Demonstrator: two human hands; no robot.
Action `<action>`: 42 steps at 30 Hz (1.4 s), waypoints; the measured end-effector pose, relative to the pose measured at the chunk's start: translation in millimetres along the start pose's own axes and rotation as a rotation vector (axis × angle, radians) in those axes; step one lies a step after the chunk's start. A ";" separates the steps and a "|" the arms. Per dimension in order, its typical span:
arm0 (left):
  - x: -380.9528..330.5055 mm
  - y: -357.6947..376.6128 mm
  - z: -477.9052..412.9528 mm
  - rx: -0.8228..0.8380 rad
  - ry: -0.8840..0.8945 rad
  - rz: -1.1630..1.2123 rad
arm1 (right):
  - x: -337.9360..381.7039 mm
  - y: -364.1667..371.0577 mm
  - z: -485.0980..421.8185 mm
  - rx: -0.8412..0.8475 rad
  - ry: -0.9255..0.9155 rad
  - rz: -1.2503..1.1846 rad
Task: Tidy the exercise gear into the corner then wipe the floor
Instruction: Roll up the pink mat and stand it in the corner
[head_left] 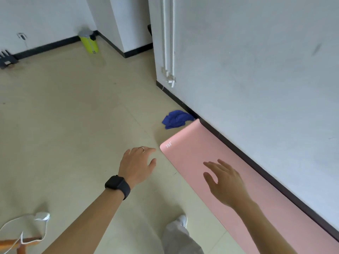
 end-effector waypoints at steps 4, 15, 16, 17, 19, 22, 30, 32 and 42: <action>11.0 26.0 -70.4 0.079 0.040 0.005 | -8.2 29.3 -61.6 0.077 0.075 -0.009; 54.3 179.6 -267.1 0.382 0.086 -0.009 | -43.8 152.5 -216.7 0.263 0.279 -0.080; 58.4 203.5 -287.6 0.406 0.092 -0.012 | -51.8 170.3 -233.8 0.274 0.291 -0.081; 63.1 229.2 -307.5 0.424 0.096 -0.015 | -60.1 189.1 -251.9 0.280 0.299 -0.084; 72.8 281.7 -344.3 0.463 0.099 -0.027 | -77.3 228.3 -290.3 0.293 0.307 -0.079; 85.8 359.9 -386.7 0.509 0.085 -0.014 | -108.2 296.0 -340.3 0.320 0.318 -0.070; 111.7 552.0 -460.8 0.548 -0.025 0.043 | -205.3 505.0 -437.0 0.440 0.387 -0.069; 114.5 590.3 -474.9 0.530 -0.024 0.032 | -224.0 550.2 -452.2 0.446 0.390 -0.078; 111.6 733.6 -556.7 0.239 -0.016 0.024 | -298.4 711.6 -492.6 0.561 0.353 0.014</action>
Point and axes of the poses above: each hand's wrist, its own z-axis away from the middle knuckle, its own y-axis out of the palm, x = y × z, the point moved 2 cm from there along -z, towards the middle knuckle, and after that the axes turned 4 degrees about -z, right-handed, at the moved point
